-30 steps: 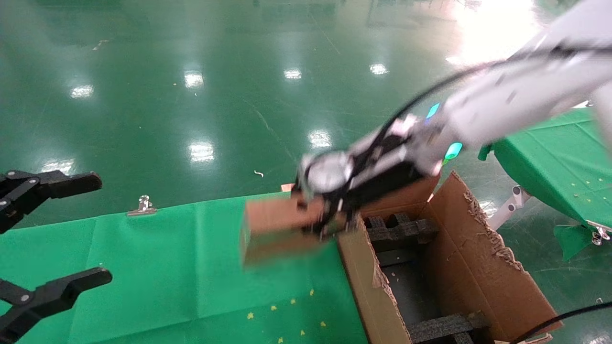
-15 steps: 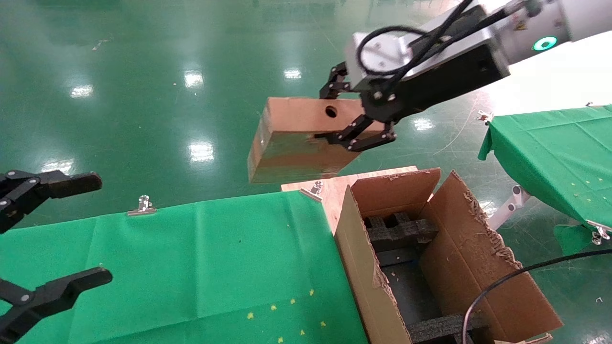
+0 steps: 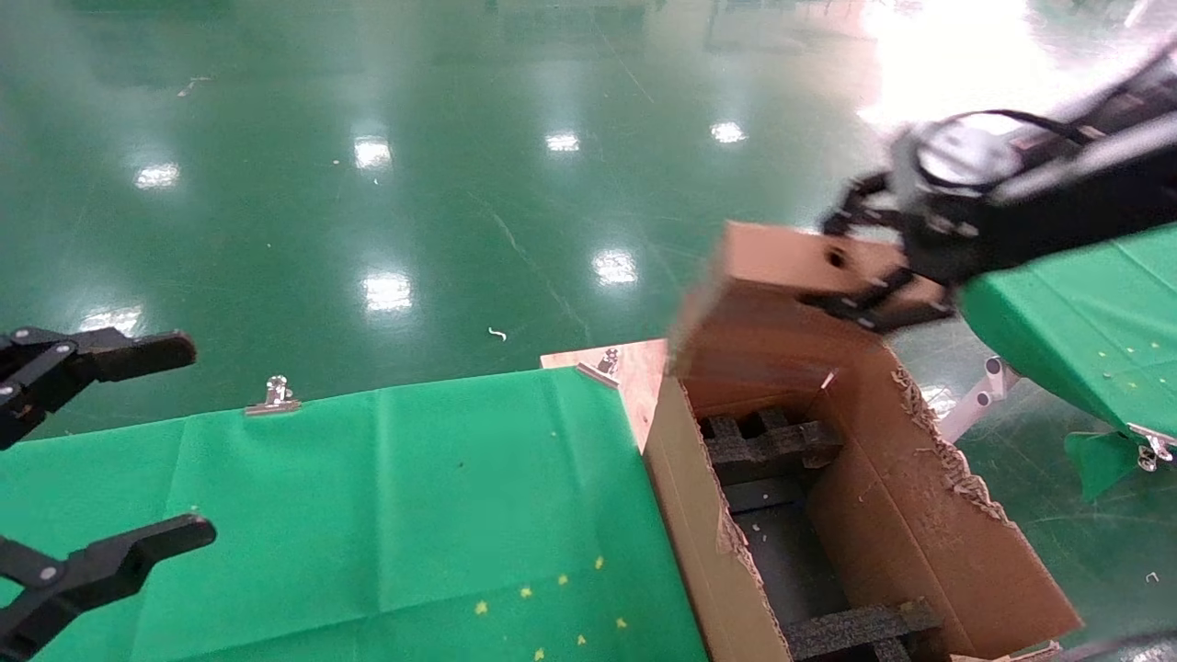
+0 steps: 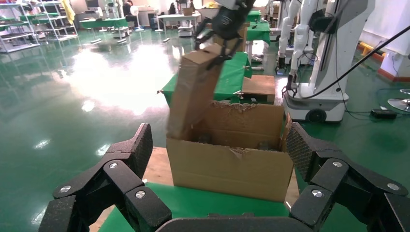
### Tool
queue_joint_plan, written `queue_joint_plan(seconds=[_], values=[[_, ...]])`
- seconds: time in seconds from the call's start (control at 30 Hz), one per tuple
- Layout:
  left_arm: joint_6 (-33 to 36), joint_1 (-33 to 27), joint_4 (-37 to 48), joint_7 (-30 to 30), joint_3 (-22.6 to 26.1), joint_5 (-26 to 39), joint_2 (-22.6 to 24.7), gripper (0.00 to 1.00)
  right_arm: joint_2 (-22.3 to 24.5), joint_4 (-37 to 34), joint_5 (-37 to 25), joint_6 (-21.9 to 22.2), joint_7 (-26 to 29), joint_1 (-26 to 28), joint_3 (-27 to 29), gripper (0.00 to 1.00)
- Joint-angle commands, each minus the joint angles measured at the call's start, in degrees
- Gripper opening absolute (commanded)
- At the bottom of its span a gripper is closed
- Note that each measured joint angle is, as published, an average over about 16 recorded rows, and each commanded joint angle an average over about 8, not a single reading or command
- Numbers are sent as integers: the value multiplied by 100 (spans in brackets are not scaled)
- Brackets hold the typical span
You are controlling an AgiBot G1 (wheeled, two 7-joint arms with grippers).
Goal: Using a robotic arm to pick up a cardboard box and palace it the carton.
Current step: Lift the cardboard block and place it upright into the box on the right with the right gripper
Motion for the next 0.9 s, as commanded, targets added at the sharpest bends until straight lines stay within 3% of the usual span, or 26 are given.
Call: queue_joint_plan(seconds=[0.03, 0.43, 0.9], values=[[0, 0, 0, 0, 0, 0, 0, 100, 258, 14, -3, 4, 19, 106, -238, 0], [0, 0, 0, 0, 0, 0, 0, 100, 1103, 157, 0, 106, 509, 330, -1217, 0], [-1, 1, 2, 0, 0, 0, -1, 100, 1103, 252, 16, 243, 748, 208, -1379, 0]])
